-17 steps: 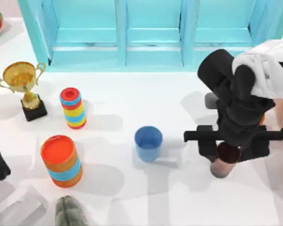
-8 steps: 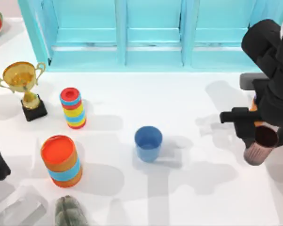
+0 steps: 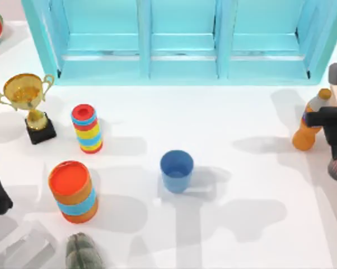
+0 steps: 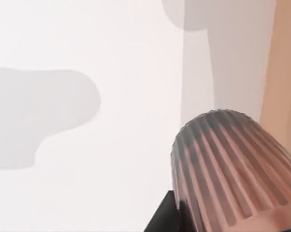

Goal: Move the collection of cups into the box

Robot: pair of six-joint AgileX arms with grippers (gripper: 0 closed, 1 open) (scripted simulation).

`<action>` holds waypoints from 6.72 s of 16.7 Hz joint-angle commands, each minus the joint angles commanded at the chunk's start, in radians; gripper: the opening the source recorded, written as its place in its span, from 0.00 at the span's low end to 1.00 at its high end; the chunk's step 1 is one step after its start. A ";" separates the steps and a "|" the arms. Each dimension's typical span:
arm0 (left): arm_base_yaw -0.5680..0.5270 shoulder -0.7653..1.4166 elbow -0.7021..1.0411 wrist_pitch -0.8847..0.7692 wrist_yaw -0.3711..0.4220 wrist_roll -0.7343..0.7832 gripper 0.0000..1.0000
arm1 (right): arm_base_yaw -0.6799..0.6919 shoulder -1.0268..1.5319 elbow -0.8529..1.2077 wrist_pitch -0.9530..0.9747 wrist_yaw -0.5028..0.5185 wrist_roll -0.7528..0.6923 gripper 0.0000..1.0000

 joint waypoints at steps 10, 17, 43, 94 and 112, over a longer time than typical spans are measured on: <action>0.000 0.000 0.000 0.000 0.000 0.000 1.00 | -0.319 -0.094 -0.019 -0.098 0.026 -0.329 0.00; 0.000 0.000 0.000 0.000 0.000 0.000 1.00 | -0.626 -0.222 -0.047 -0.158 0.049 -0.632 0.00; 0.000 0.000 0.000 0.000 0.000 0.000 1.00 | -0.636 -0.222 -0.303 0.100 0.049 -0.643 0.30; 0.000 0.000 0.000 0.000 0.000 0.000 1.00 | 0.383 0.494 0.652 -0.206 0.019 0.352 1.00; 0.000 0.000 0.000 0.000 0.000 0.000 1.00 | 0.474 0.617 0.484 0.141 0.004 0.480 1.00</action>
